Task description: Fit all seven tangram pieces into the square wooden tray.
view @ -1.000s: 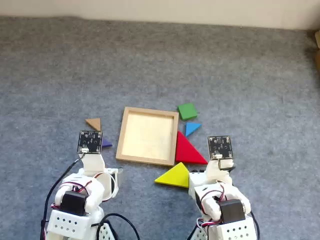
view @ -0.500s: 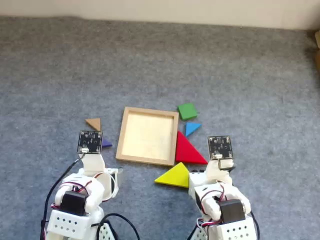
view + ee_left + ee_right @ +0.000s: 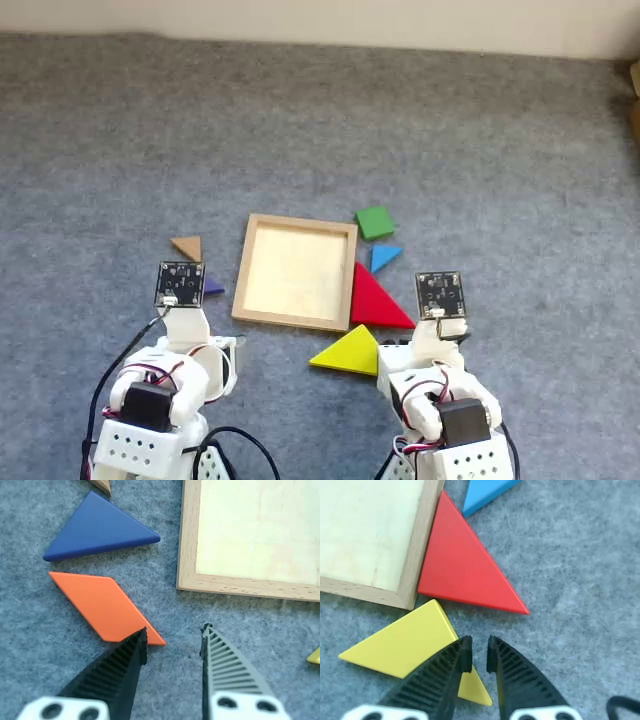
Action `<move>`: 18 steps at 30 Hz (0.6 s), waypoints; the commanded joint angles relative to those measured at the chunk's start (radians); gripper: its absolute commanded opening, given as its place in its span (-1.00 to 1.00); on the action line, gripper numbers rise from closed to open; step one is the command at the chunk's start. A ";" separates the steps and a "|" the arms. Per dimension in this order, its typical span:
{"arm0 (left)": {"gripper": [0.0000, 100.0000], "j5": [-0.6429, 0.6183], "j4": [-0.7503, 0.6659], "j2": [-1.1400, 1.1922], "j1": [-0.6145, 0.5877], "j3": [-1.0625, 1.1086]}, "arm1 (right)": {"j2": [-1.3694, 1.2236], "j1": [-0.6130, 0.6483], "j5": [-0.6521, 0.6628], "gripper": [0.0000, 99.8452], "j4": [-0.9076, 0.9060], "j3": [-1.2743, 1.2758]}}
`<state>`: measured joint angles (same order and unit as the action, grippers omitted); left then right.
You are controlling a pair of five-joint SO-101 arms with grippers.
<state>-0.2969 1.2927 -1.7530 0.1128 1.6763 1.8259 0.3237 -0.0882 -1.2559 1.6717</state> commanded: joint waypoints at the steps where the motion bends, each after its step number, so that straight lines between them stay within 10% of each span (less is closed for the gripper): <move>1: -0.64 -0.008 0.008 -0.018 0.019 0.022 | 0.015 -0.002 -0.005 -0.87 0.001 0.139; 18: -0.64 -0.008 0.008 -0.018 0.019 0.022 | 0.015 -0.073 -0.003 -0.87 0.008 -0.035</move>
<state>-0.2969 1.2927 -1.7530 0.1128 1.6763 1.8259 0.2977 -0.0882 -1.2559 1.6717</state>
